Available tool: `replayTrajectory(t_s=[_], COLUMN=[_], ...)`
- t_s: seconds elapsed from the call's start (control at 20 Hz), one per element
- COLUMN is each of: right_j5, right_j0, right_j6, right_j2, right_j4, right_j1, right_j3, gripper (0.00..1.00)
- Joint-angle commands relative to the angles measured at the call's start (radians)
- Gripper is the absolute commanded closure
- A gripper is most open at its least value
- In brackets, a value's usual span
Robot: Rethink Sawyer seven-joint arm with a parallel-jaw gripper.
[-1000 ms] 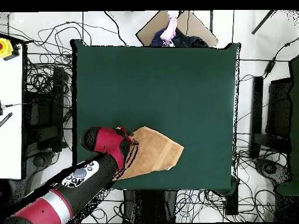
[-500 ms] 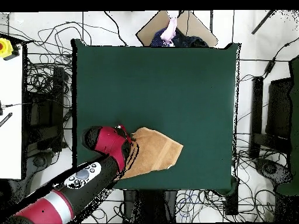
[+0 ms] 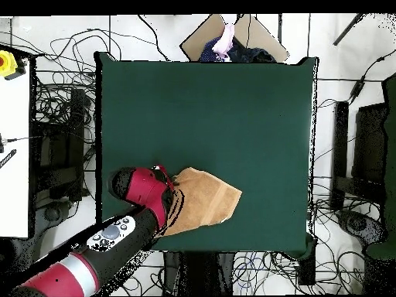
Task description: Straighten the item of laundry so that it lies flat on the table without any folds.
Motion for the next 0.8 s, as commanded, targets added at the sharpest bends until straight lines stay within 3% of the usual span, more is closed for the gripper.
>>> replayTrajectory(t_s=[0.05, 0.25, 0.45, 0.6, 0.8], right_j5=[-0.397, -0.670, -0.805, -0.780, -0.722], right_j0=[-0.108, -0.217, -0.253, -0.347, -0.415], right_j6=[0.106, 0.115, 0.146, 0.121, 0.119], right_j2=[0.327, 0.394, 0.386, 0.463, 0.535], right_j4=[-0.081, -0.375, -0.535, -0.635, -0.706], right_j1=[-0.086, -0.142, -0.097, -0.093, -0.120], right_j3=[0.077, 0.118, 0.076, 0.054, 0.072], gripper=[1.00, 1.00, 1.00, 1.00, 1.00])
